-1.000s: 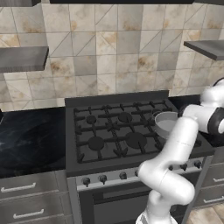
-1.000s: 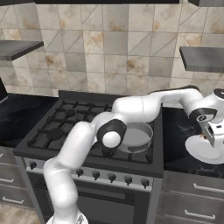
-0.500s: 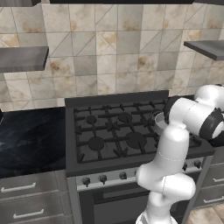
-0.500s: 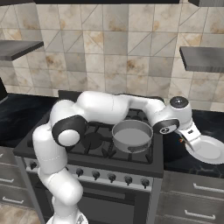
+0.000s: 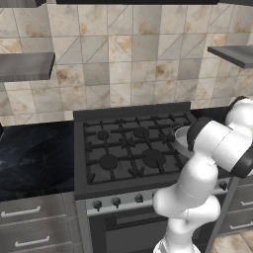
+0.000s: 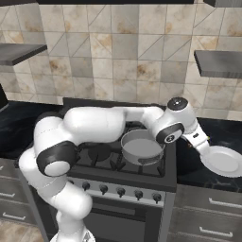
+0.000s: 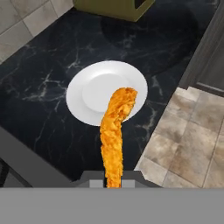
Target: Retrieve the frozen meat and place it in the pot on a burner. Then turn the burner on.
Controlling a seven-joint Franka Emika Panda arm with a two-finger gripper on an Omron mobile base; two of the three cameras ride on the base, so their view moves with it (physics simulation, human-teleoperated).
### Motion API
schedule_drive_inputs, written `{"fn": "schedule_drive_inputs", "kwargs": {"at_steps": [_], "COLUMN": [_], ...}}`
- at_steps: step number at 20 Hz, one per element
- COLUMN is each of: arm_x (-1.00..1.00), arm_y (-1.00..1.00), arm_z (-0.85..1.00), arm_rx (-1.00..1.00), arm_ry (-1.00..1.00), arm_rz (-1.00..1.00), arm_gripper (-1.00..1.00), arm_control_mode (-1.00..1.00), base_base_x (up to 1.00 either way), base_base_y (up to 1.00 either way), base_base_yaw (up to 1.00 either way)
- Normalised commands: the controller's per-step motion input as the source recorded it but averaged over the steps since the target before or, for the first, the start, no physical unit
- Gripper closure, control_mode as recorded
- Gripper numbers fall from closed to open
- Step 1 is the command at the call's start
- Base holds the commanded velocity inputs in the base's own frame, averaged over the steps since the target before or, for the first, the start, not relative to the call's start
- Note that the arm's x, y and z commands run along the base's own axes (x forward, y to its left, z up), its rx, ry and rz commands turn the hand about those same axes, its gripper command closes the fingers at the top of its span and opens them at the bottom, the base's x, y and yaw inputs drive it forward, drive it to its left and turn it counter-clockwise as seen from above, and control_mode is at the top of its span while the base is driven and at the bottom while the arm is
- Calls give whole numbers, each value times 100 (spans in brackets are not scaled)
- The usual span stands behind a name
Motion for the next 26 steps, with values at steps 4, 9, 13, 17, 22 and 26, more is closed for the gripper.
{"fn": "schedule_drive_inputs", "kwargs": {"at_steps": [4,9,13,17,22,26], "arm_x": [-6,0,0,0,-4,-8], "arm_y": [-1,7,22,31,37,51], "arm_z": [8,0,2,0,0,15], "arm_rx": [13,3,1,0,0,0], "arm_ry": [-2,7,2,0,0,1], "arm_rz": [1,0,0,0,0,2], "arm_gripper": [100,100,100,100,100,100], "arm_control_mode": [-100,-100,-100,-100,-100,-100], "base_base_x": [0,0,0,0,0,0], "base_base_y": [0,0,0,0,0,0], "base_base_yaw": [0,0,0,0,0,0]}}
